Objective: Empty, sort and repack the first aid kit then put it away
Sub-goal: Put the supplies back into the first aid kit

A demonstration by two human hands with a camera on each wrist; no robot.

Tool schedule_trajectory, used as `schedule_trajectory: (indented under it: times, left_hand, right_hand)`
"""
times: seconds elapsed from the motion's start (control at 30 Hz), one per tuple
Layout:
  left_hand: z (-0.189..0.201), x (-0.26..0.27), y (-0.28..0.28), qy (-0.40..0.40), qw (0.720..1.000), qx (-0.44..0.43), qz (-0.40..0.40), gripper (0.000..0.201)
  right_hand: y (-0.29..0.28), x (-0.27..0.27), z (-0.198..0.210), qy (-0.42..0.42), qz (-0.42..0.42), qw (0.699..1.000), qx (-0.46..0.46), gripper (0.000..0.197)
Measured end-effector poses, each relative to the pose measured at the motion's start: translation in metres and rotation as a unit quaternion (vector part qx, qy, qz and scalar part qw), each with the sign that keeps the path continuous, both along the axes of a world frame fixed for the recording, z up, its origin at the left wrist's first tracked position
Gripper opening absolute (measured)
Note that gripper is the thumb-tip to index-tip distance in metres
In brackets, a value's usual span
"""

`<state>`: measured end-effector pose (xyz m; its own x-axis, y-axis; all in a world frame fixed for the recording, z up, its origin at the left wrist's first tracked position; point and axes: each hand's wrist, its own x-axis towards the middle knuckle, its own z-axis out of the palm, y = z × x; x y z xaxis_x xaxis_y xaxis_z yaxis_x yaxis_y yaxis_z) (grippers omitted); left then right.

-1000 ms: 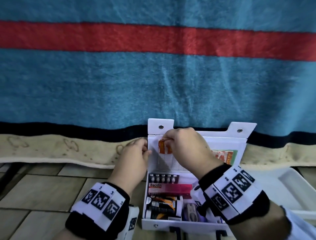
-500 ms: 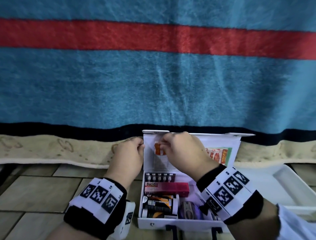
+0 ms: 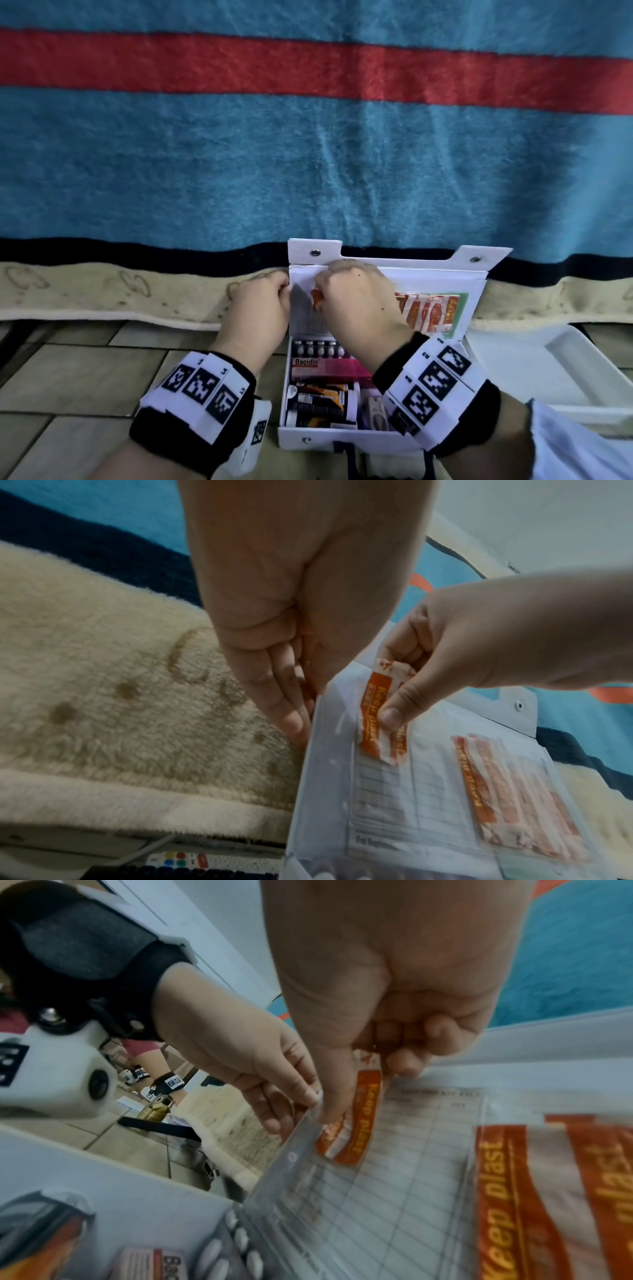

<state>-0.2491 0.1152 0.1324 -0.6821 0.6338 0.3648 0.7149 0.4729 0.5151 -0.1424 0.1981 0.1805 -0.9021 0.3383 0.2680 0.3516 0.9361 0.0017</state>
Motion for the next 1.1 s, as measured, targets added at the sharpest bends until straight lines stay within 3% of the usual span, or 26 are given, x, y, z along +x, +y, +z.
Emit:
schedule_trajectory:
  times: [0.27,0.4,0.5,0.6,0.67,0.8,0.9,1.03,1.1]
  left_hand:
    - [0.0,0.002,0.0,0.001,1.0,-0.003,0.003,0.016]
    - [0.0,0.001,0.001,0.002,1.0,-0.005,0.007,0.016]
    - [0.0,0.001,0.001,-0.001,1.0,-0.006,0.006,0.016]
    - [0.001,0.002,0.0,-0.003,1.0,-0.009,0.006,0.016]
    - [0.0,0.002,0.0,0.0,1.0,-0.009,0.005,0.016]
    - [0.0,0.002,0.0,0.004,1.0,-0.007,0.007,0.017]
    - [0.0,0.003,0.0,0.007,1.0,-0.009,0.009,0.017]
    - [-0.001,0.003,0.0,0.007,1.0,-0.01,0.009,0.017]
    - [-0.002,0.001,0.001,0.005,1.0,-0.012,0.011,0.016]
  right_hand:
    - [-0.001,-0.004,-0.002,-0.037,0.016,0.999,0.035,0.026]
    - [-0.004,-0.002,-0.002,0.023,-0.029,0.999,0.003,0.018]
    - [0.001,-0.007,-0.008,0.031,-0.013,0.999,0.01,0.024]
    - [-0.003,-0.008,-0.002,-0.034,0.007,0.999,0.006,0.01]
    - [0.001,-0.008,-0.001,-0.078,0.012,0.996,0.034,0.023]
    - [-0.004,-0.004,-0.002,-0.012,-0.031,0.999,0.02,0.013]
    - [-0.004,-0.004,-0.009,0.049,-0.045,0.997,0.034,0.019]
    - [-0.002,-0.009,-0.013,0.052,-0.022,0.996,0.064,0.014]
    - [-0.003,-0.011,-0.011,-0.005,-0.022,0.998,0.057,0.009]
